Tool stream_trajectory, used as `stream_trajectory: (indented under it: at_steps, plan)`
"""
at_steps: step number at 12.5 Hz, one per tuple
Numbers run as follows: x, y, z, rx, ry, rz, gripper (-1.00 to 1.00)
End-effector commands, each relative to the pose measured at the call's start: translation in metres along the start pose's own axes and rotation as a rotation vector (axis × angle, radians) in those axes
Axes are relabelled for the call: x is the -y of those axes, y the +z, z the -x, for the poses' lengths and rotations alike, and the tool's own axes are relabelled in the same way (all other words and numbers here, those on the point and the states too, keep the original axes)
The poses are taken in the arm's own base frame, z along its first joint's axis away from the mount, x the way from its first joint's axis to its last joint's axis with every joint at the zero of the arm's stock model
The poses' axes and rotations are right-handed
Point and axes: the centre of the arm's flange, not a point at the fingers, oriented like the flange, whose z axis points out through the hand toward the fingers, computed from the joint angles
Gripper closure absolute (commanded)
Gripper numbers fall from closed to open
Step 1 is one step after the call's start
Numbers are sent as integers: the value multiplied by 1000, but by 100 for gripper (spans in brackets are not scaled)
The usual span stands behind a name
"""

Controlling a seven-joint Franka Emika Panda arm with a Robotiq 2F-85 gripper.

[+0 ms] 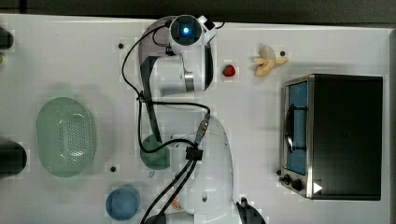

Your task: Pick ketchup from plate and place it on table.

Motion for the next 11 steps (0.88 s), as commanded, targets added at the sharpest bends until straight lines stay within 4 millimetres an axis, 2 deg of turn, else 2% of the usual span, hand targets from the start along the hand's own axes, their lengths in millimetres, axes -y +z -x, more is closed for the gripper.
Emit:
stream_trajectory:
  at_steps: [1, 3, 7, 9, 11]
  plan:
    - [-3, -99, -28, -111, 13, -24, -25]
    - [-11, -149, -22, -56, 47, -36, -25]
    - [-38, -239, 17, 88, 81, 4, -25]
    - [-56, -262, 47, 143, 107, 23, -25]
    - [-73, -262, 77, 179, 134, 35, -25]
